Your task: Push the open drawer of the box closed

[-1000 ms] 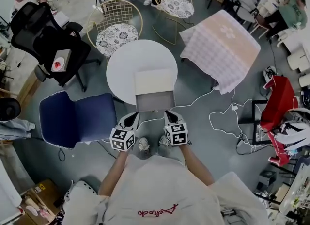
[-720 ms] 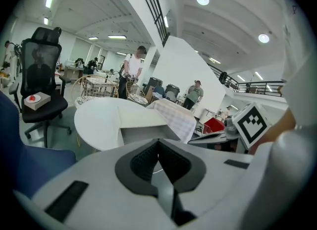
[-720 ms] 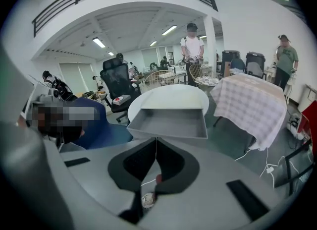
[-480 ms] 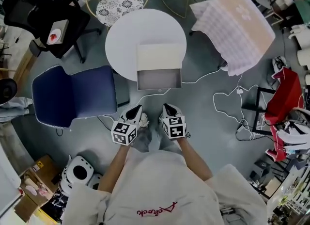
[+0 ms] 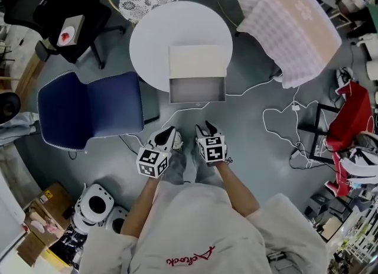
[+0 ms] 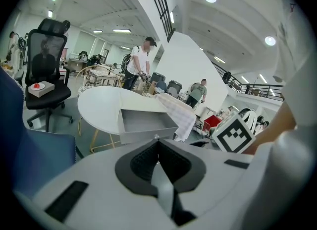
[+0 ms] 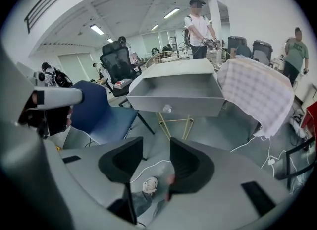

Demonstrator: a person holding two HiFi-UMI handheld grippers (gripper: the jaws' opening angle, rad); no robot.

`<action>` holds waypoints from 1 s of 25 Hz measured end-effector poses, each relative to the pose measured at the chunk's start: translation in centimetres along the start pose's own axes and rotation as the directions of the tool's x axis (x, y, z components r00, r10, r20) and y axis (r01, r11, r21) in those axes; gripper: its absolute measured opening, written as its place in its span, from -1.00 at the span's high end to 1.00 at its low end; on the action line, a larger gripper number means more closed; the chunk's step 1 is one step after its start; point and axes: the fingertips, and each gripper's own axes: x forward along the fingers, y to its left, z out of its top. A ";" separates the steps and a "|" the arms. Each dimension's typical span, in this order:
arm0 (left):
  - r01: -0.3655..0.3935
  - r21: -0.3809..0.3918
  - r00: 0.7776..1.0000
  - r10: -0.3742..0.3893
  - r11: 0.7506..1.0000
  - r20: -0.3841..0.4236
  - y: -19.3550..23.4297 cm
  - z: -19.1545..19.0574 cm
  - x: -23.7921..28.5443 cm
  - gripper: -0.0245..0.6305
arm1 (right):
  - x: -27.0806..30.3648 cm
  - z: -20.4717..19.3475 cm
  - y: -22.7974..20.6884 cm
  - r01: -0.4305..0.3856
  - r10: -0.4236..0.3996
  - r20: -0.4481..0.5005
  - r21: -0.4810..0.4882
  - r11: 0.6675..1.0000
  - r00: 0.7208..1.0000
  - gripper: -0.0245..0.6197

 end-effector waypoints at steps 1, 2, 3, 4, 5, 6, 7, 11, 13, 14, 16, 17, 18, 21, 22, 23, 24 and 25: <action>-0.003 0.000 1.000 0.003 1.000 0.001 0.0 0.0 -0.2 0.89 | 0.4 0.1 0.0 0.001 -0.001 -0.001 0.000 1.000 1.000 0.37; -0.006 0.000 1.000 0.006 1.000 0.001 0.0 0.0 -0.4 0.89 | 0.8 0.3 -0.1 0.004 -0.004 -0.003 0.000 1.000 1.000 0.37; -0.009 0.000 1.000 0.009 1.000 -0.001 0.0 -0.1 -0.6 0.89 | 1.3 0.6 -0.3 0.009 -0.009 -0.003 0.000 1.000 1.000 0.37; -0.011 0.000 1.000 0.011 1.000 -0.005 0.0 -0.3 -0.9 0.89 | 1.8 0.9 -0.5 0.014 -0.014 -0.003 0.003 1.000 1.000 0.37; -0.014 -0.001 1.000 0.014 1.000 -0.009 0.0 -0.5 -1.2 0.89 | 2.3 1.2 -0.7 0.020 -0.020 -0.003 0.007 1.000 1.000 0.37; -0.018 -0.004 1.000 0.018 1.000 -0.012 0.1 -0.7 -1.5 0.89 | 2.9 1.6 -0.9 0.025 -0.025 -0.002 0.012 1.000 1.000 0.37; -0.024 -0.007 1.000 0.024 1.000 -0.014 0.2 -0.9 -1.9 0.89 | 3.5 2.0 -1.0 0.027 -0.027 -0.001 0.015 1.000 1.000 0.37; -0.041 -0.007 0.999 0.041 0.999 -0.029 0.3 -1.8 -2.9 0.89 | 5.3 3.5 -1.5 0.031 -0.031 0.004 0.012 0.999 1.000 0.37; -0.043 -0.006 0.998 0.043 0.999 -0.037 0.3 -2.2 -3.2 0.89 | 5.9 4.1 -1.6 0.038 -0.038 0.005 0.005 0.999 0.999 0.37; -0.045 -0.007 0.998 0.045 0.999 -0.039 0.3 -2.4 -3.3 0.89 | 6.2 4.3 -1.7 0.042 -0.042 0.007 0.002 0.999 0.999 0.37; -0.049 -0.009 0.998 0.049 0.999 -0.040 0.3 -2.6 -3.4 0.89 | 6.5 4.7 -2.1 0.056 -0.056 0.016 0.006 0.998 0.998 0.43; -0.051 -0.010 0.998 0.051 0.999 -0.040 0.4 -2.6 -3.4 0.89 | 6.5 5.0 -2.3 0.065 -0.065 0.024 0.013 0.998 0.998 0.47; -0.053 -0.011 0.998 0.053 0.999 -0.039 0.4 -2.6 -3.4 0.89 | 6.5 5.2 -2.6 0.072 -0.073 0.031 0.020 0.997 0.997 0.51; -0.058 -0.015 0.998 0.058 0.998 -0.037 0.7 -2.7 -3.4 0.89 | 6.7 5.4 -2.8 0.058 -0.060 0.032 0.053 0.997 0.998 0.57; -0.059 -0.017 0.998 0.058 0.998 -0.038 0.7 -2.8 -3.4 0.89 | 6.7 5.4 -2.6 0.049 -0.051 0.028 0.045 0.998 0.998 0.61; -0.058 -0.019 0.998 0.057 0.998 -0.038 0.8 -2.8 -3.4 0.89 | 6.8 5.4 -2.4 0.045 -0.046 0.025 0.026 0.999 0.999 0.68; -0.057 -0.021 0.998 0.056 0.998 -0.037 0.8 -2.8 -3.4 0.89 | 6.8 5.3 -2.3 0.044 -0.044 0.022 0.010 0.999 0.999 0.68; -0.056 -0.023 0.998 0.055 0.998 -0.036 0.7 -2.8 -3.3 0.89 | 6.8 5.3 -2.2 0.043 -0.043 0.020 0.004 0.999 0.999 0.69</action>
